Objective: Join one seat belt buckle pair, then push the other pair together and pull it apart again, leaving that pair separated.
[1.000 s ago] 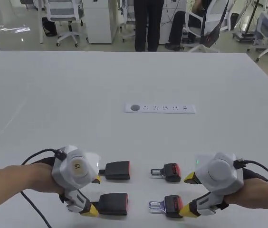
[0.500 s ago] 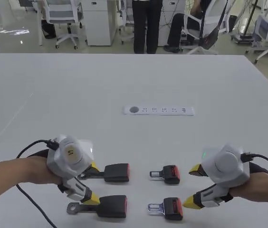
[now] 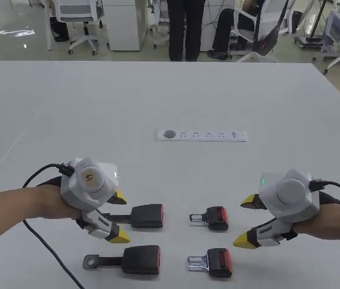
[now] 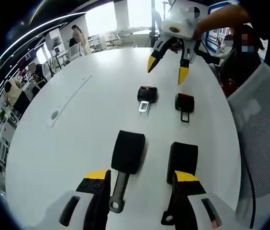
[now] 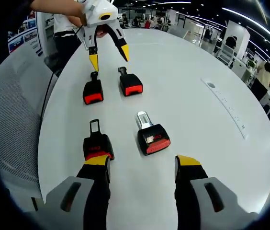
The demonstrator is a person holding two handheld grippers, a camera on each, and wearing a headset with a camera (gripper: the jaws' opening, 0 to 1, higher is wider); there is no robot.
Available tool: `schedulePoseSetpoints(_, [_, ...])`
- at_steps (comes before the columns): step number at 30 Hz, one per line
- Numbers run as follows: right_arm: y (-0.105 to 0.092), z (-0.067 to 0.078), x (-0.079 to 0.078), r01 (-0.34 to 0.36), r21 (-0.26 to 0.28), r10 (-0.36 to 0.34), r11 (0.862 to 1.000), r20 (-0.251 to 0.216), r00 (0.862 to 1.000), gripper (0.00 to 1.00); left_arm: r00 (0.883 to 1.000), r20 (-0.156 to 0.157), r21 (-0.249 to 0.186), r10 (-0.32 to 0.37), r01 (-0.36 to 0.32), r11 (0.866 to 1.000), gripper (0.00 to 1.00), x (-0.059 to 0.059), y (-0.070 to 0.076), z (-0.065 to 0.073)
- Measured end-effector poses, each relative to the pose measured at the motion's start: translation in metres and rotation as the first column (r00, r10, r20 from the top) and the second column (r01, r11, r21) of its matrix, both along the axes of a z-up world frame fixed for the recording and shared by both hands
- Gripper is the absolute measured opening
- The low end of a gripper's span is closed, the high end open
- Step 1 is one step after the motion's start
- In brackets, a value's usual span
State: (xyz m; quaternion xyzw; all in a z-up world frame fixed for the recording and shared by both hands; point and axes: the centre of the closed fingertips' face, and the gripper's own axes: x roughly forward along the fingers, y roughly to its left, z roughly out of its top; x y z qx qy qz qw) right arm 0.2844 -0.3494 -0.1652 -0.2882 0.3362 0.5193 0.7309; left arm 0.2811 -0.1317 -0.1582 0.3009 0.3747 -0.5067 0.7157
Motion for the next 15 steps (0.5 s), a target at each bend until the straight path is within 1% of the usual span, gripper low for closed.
schedulePoseSetpoints(2, [0.001, 0.0, 0.003, -0.011, -0.001, 0.011, 1.0, 0.004, 1.0, 0.52, 1.0, -0.001, 0.004, -0.007, 0.007, 1.0, 0.53, 0.002, -0.003, 0.001])
schedulePoseSetpoints(5, [0.003, -0.001, 0.008, -0.035, -0.003, 0.035, 0.999, 0.011, 0.999, 0.5, 1.0, -0.008, 0.012, -0.023, 0.023, 1.0, 0.52, 0.008, -0.004, -0.001])
schedulePoseSetpoints(7, [0.003, -0.003, 0.01, -0.044, -0.009, 0.045, 0.999, 0.012, 0.999, 0.5, 0.999, -0.008, 0.023, -0.033, 0.033, 0.999, 0.52, 0.012, -0.002, -0.003])
schedulePoseSetpoints(10, [0.005, -0.002, 0.011, -0.065, -0.011, 0.066, 0.998, 0.014, 0.998, 0.48, 0.998, -0.013, 0.042, -0.061, 0.061, 0.997, 0.51, 0.014, -0.004, -0.005])
schedulePoseSetpoints(12, [0.006, -0.003, 0.014, -0.072, -0.014, 0.072, 0.997, 0.01, 0.997, 0.48, 0.997, -0.014, 0.058, -0.078, 0.079, 0.995, 0.51, 0.016, -0.003, -0.008])
schedulePoseSetpoints(15, [0.008, -0.005, 0.02, -0.086, -0.021, 0.087, 0.996, 0.019, 0.996, 0.48, 0.996, -0.017, 0.069, -0.09, 0.091, 0.993, 0.5, 0.02, -0.002, -0.012])
